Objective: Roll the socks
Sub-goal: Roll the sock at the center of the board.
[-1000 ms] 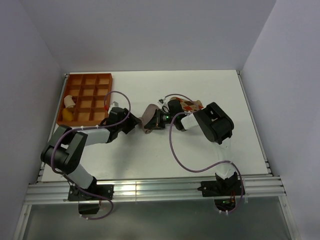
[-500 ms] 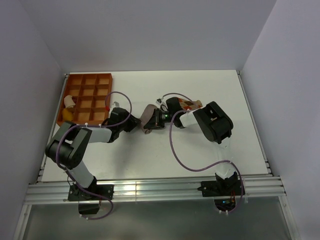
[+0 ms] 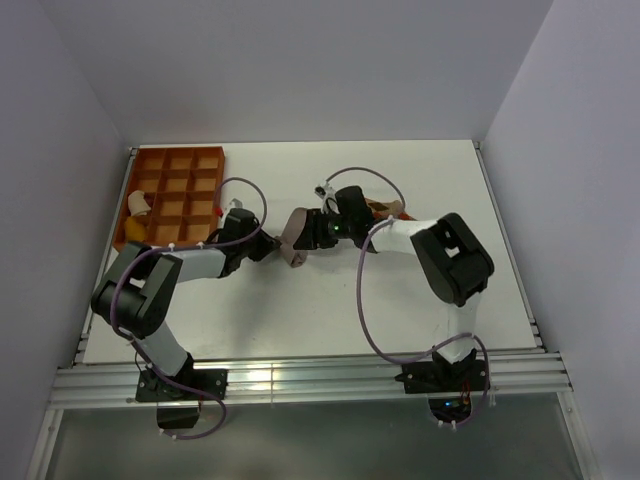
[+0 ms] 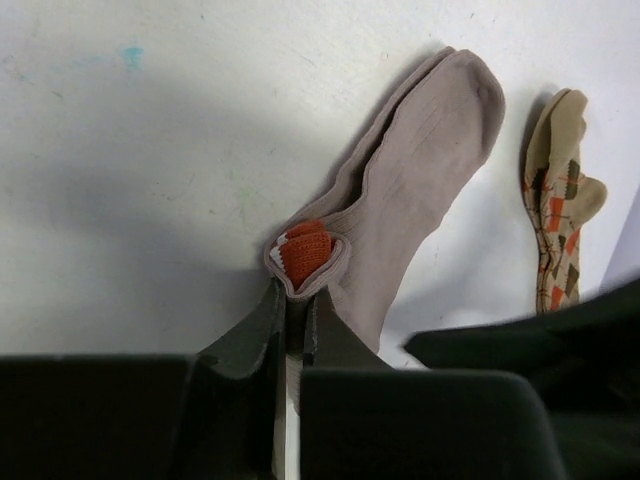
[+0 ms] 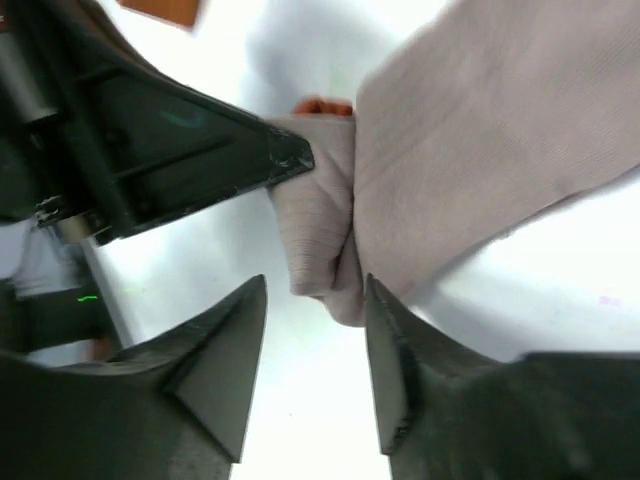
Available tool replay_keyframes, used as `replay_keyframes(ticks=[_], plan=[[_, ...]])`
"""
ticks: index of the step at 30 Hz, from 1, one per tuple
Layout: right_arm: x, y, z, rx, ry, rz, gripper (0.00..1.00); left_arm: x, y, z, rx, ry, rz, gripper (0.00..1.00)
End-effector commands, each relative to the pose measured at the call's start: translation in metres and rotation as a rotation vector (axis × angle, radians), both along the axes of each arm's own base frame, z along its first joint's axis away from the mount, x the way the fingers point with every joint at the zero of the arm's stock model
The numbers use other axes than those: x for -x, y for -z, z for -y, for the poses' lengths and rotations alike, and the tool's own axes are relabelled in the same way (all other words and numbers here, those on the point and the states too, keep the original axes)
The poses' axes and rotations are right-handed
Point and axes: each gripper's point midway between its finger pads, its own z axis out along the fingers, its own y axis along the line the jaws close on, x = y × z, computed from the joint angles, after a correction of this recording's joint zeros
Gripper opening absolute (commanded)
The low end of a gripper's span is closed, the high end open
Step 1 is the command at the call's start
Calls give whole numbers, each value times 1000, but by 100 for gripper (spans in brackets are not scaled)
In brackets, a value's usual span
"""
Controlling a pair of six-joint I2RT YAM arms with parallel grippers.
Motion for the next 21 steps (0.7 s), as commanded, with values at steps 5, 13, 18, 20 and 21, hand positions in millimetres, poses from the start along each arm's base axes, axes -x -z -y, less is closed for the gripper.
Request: replay_keyframes(ticks=[5, 13, 18, 20, 21], plan=[[-1, -34, 8, 280, -58, 551, 54, 8, 9, -4, -143, 82, -98, 0], [13, -19, -5, 465, -66, 807, 54, 11, 7, -7, -188, 113, -144, 0], [17, -21, -11, 493, -36, 910, 57, 13, 8, -7, -206, 135, -160, 0], [19, -19, -16, 525, -47, 945, 57, 14, 8, -8, -215, 141, -166, 0], [19, -19, -18, 537, -46, 961, 57, 14, 8, -7, -215, 144, -167, 0]])
